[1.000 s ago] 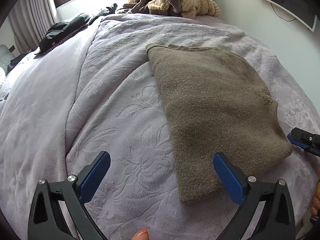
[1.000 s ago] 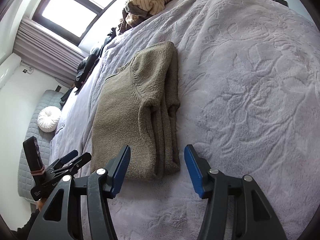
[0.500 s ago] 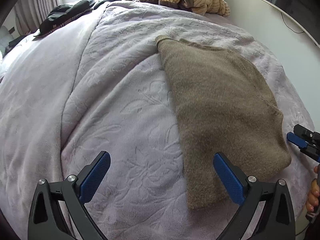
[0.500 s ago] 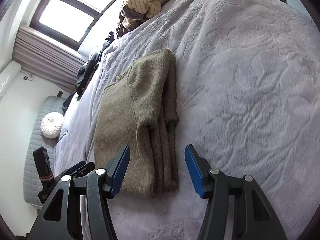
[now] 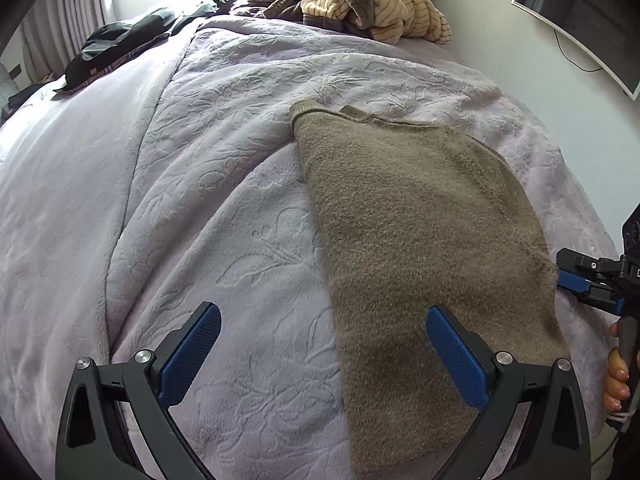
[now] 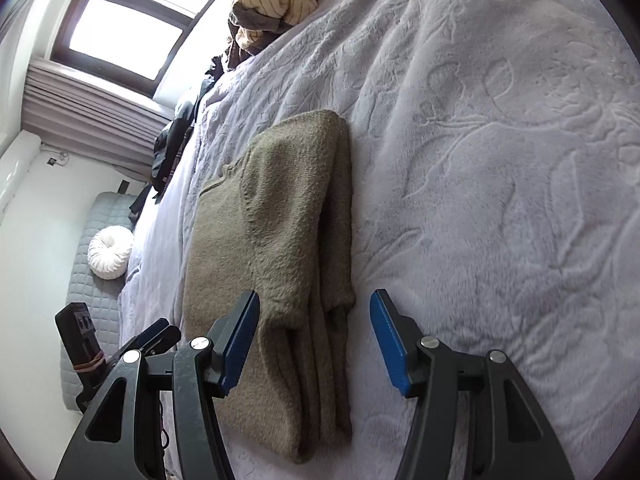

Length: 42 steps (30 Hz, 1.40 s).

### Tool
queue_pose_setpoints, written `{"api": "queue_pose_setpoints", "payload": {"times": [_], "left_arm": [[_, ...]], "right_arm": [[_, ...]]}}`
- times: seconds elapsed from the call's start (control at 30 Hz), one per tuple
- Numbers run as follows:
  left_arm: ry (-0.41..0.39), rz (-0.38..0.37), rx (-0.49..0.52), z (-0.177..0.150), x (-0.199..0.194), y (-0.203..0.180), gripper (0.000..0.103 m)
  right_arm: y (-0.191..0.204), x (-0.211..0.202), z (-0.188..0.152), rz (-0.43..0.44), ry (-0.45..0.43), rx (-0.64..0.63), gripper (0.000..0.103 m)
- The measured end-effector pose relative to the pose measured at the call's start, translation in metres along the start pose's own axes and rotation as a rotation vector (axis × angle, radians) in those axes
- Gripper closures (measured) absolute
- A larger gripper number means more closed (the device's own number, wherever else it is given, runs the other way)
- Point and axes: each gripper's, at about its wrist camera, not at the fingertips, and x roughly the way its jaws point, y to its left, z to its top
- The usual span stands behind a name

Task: Fold small clothes

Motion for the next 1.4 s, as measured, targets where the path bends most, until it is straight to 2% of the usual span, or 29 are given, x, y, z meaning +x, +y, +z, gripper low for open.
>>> {"api": "queue_pose_setpoints", "payload": {"times": [0.2, 0.43, 0.53, 0.57, 0.67, 0.77, 0.9, 0.93, 1.0, 1.03, 1.17, 1.23, 1.33, 1.4], "left_arm": [[0.01, -0.05, -0.001, 0.014, 0.011, 0.001, 0.0], [0.056, -0.174, 0.004, 0.033, 0.032, 0.002, 0.0], [0.095, -0.274, -0.02, 0.037, 0.049, 0.004, 0.0], [0.111, -0.32, -0.031, 0.039, 0.055, 0.003, 0.0], [0.138, -0.38, -0.046, 0.043, 0.069, -0.003, 0.0], [0.158, -0.401, -0.06, 0.047, 0.081, -0.011, 0.0], [0.154, -0.387, -0.064, 0.049, 0.086, -0.018, 0.0], [0.152, -0.388, -0.065, 0.049, 0.085, -0.017, 0.001], [0.136, -0.382, -0.072, 0.048, 0.082, -0.015, 0.012], [0.123, -0.381, -0.075, 0.048, 0.079, -0.013, 0.019], [0.093, -0.408, -0.084, 0.048, 0.067, -0.003, 0.05], [0.078, -0.425, -0.081, 0.049, 0.058, 0.0, 0.055], [0.064, -0.431, -0.074, 0.048, 0.046, 0.002, 0.056], [0.061, -0.431, -0.068, 0.047, 0.034, 0.001, 0.056]], "right_arm": [[-0.007, 0.007, 0.009, 0.027, 0.017, 0.017, 0.041], [-0.01, 0.02, 0.03, 0.099, 0.052, 0.035, 0.037], [-0.007, 0.033, 0.038, 0.151, 0.1, 0.018, 0.037], [-0.005, 0.04, 0.04, 0.153, 0.12, 0.009, 0.037], [0.0, 0.057, 0.046, 0.141, 0.154, -0.017, 0.035], [0.004, 0.069, 0.05, 0.141, 0.171, -0.032, 0.033], [0.008, 0.078, 0.05, 0.153, 0.18, -0.048, 0.033], [0.011, 0.078, 0.049, 0.166, 0.18, -0.051, 0.036], [0.013, 0.077, 0.047, 0.214, 0.185, -0.05, 0.05], [0.012, 0.076, 0.045, 0.237, 0.182, -0.038, 0.061], [0.01, 0.068, 0.041, 0.313, 0.155, 0.019, 0.065], [0.011, 0.064, 0.038, 0.357, 0.149, 0.049, 0.065], [0.019, 0.055, 0.035, 0.432, 0.147, 0.08, 0.065], [0.029, 0.049, 0.031, 0.446, 0.151, 0.078, 0.065]]}}
